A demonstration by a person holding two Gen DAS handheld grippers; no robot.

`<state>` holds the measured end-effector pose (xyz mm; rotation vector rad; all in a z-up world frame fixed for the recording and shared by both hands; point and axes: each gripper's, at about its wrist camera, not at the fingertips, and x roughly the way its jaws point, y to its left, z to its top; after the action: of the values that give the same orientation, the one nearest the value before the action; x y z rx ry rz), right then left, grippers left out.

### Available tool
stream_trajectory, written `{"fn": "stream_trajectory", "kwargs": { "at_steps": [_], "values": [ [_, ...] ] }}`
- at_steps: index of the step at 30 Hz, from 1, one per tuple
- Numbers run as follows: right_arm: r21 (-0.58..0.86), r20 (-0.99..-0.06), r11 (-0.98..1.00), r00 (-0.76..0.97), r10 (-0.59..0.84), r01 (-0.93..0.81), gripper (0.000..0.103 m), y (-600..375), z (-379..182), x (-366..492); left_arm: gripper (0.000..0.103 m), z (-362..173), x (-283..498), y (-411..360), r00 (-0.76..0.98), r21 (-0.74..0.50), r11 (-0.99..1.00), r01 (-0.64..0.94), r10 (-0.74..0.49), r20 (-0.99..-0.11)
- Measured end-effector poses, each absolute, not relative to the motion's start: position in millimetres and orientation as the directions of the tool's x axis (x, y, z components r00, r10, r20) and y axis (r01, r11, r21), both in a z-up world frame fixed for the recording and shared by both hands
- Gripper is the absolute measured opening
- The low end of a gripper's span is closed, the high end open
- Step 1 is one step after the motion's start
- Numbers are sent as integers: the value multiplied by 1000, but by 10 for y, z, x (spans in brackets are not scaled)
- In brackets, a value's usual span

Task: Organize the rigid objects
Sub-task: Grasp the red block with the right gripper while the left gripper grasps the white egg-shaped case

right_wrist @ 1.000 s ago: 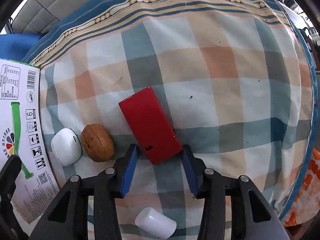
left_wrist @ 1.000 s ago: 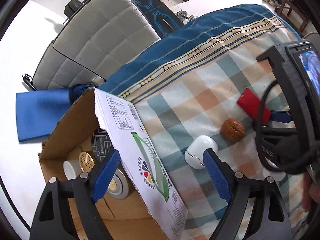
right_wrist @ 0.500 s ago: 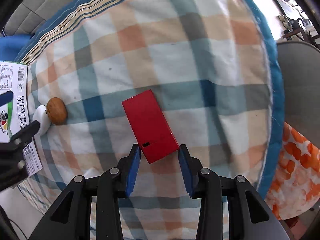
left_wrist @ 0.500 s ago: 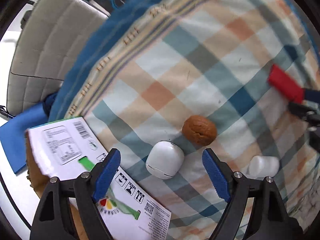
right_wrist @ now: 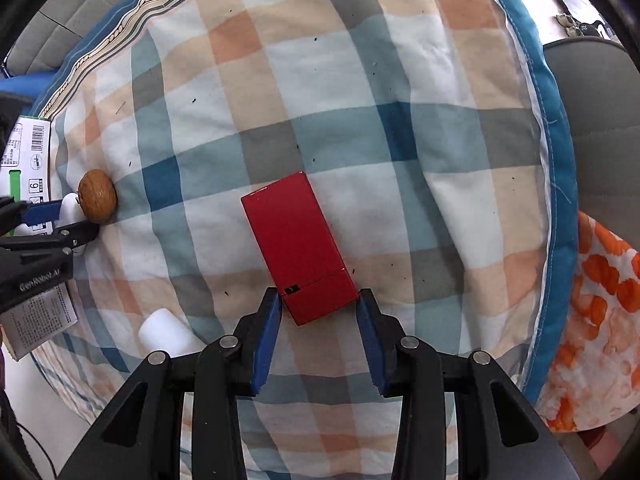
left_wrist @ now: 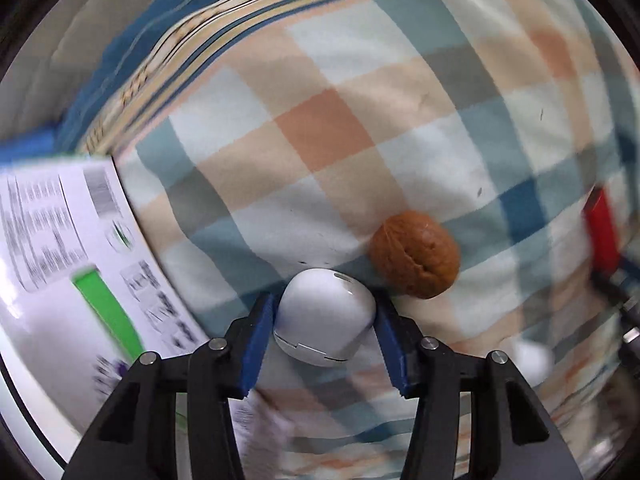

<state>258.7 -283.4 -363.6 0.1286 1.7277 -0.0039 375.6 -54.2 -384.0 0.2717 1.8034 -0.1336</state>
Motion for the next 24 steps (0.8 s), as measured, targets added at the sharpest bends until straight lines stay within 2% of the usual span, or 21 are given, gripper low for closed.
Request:
{"fn": "stream_trajectory", "kwargs": {
  "at_steps": [2,5,10,15,20,24],
  "values": [
    [79,-983,992,-158,94,98,41,-2752,-3657,2613,47,-3826,3733,-420,-241,-42,993,114,-13,-970],
    [96,-980,989,-164,114,114,41,-2817,-3718,2664,48,-3848,3662,-366,-240,-90,995,30,-81,-967],
    [137,-973,973,-159,167,187,42,-2978,-3789,2740,50,-3914,3565,-470,-227,-41,995,89,-20,-974],
    [111,-977,969,-155,147,221,45,-2982,-3860,2746,49,-3892,3528,-619,-174,7,989,145,32,-984],
    [69,-984,966,-144,107,250,43,-2949,-3864,2743,46,-3862,3383,-609,-149,2,991,134,22,-989],
    [42,-977,988,-200,72,151,41,-2696,-3880,2692,46,-3770,3082,-647,-190,-47,994,95,-28,-981]
  ]
}}
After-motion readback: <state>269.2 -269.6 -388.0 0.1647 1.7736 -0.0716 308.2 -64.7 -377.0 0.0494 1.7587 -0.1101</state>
